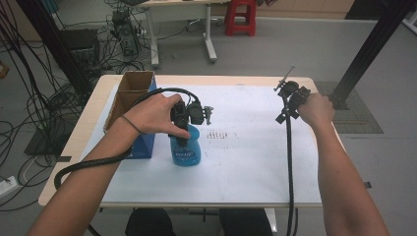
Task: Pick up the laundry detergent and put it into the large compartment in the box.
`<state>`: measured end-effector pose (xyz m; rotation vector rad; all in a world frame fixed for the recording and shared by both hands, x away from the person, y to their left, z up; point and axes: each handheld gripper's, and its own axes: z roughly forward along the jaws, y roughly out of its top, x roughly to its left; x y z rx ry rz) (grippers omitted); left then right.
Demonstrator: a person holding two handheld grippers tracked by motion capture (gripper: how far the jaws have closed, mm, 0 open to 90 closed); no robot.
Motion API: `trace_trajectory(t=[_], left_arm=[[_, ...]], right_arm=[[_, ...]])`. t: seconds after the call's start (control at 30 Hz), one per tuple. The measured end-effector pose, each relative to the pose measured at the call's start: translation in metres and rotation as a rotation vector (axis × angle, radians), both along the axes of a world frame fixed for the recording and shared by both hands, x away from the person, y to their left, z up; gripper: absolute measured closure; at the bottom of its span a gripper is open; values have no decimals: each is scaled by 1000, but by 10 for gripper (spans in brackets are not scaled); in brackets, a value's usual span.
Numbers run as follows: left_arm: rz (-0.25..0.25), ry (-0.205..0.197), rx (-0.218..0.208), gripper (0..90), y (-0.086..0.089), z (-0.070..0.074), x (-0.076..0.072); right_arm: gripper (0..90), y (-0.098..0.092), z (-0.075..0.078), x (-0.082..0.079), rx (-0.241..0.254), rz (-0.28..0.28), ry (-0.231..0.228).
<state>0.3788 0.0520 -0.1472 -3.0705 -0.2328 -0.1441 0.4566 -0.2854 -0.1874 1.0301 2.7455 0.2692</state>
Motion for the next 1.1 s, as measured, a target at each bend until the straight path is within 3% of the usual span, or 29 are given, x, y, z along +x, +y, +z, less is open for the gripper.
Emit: trace_trajectory(t=[1.1], left_arm=[[9, -3, 7, 368, -1, 0, -1]], right_arm=[[36, 2, 0, 0, 3, 8, -2]])
